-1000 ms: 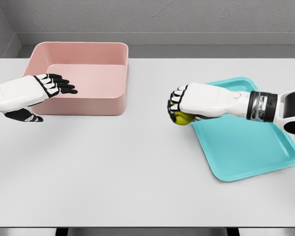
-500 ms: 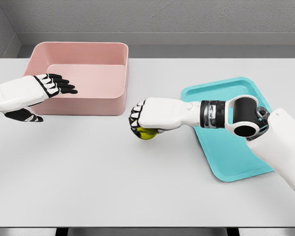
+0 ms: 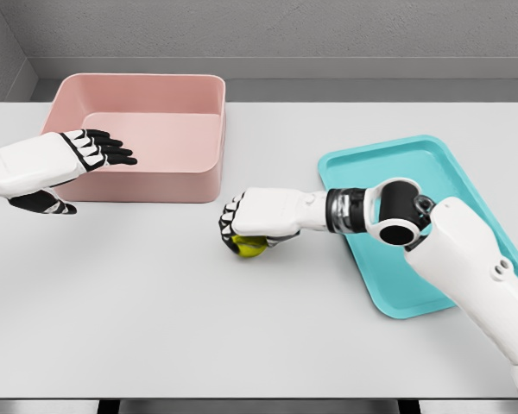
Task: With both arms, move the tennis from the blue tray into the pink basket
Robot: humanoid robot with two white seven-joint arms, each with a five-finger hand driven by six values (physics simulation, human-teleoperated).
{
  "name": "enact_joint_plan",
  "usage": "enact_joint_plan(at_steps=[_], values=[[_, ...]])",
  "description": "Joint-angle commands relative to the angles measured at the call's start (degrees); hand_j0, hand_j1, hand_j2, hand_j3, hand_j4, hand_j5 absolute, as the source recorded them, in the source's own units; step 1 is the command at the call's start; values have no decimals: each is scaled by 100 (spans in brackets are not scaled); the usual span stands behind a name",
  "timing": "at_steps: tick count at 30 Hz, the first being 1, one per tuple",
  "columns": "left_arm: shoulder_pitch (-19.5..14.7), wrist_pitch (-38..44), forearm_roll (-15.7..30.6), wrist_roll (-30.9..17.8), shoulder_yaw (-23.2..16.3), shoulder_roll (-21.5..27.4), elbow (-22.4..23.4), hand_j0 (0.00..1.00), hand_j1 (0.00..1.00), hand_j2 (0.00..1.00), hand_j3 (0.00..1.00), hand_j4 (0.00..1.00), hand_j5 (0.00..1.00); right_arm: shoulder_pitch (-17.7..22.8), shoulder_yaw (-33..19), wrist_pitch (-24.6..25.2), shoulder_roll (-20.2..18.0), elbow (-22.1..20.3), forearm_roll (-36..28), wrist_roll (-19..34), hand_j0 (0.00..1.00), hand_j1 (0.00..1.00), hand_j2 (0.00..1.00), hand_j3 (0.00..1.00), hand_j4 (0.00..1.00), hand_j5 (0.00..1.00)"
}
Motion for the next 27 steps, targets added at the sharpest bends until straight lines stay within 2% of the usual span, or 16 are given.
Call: enact_joint_plan(at_steps=[1,4,5,6,8,13,17,18,22,23,24,27], values=[[0,9,36,3,2,14,-6,100,100,100,100,100,100,0,0,17,14,24,-29,-4,38,38,38,38,38,38],[0,9,36,3,2,14,-6,100,100,100,100,100,100,0,0,17,14,24,-20,-4,39,39,39,39,39,39],[0,9,36,3,2,14,-6,100,100,100,100,100,100,0,0,17,14,24,-20,-4,44,44,44,44,44,44],[-9,9,36,3,2,14,-6,100,100,100,100,100,100,9,0,17,14,24,-29,-4,62,62,62,62,62,62],[-9,9,36,3,2,14,-6,100,100,100,100,100,100,9,0,17,14,24,-20,-4,82,82,82,82,82,82],[-9,9,36,3,2,14,-15,100,100,100,100,100,100,26,-35,17,14,120,-11,-4,92,92,92,92,92,92],[0,9,36,3,2,14,-6,100,100,100,100,100,100,26,-61,17,5,94,-11,-4,93,93,93,93,93,93],[9,9,27,3,2,14,-6,100,100,100,100,100,100,18,-87,17,-12,59,-11,-4,97,97,97,97,97,97],[18,9,-8,3,-7,6,-6,100,100,100,100,100,100,132,-1036,17,-91,-697,-64,-4,99,99,99,99,99,99],[18,9,-17,3,-16,-3,-6,100,100,100,100,100,100,149,-1159,17,-249,-881,-81,-4,99,99,99,99,99,99],[18,9,-26,3,-33,-30,-6,100,100,100,100,100,100,307,-1519,17,-337,-1057,-90,-4,99,99,99,99,99,99],[18,9,-26,3,-68,-82,-6,100,100,100,100,100,100,711,-2627,17,-513,-1172,-125,-4,100,100,100,100,100,100]])
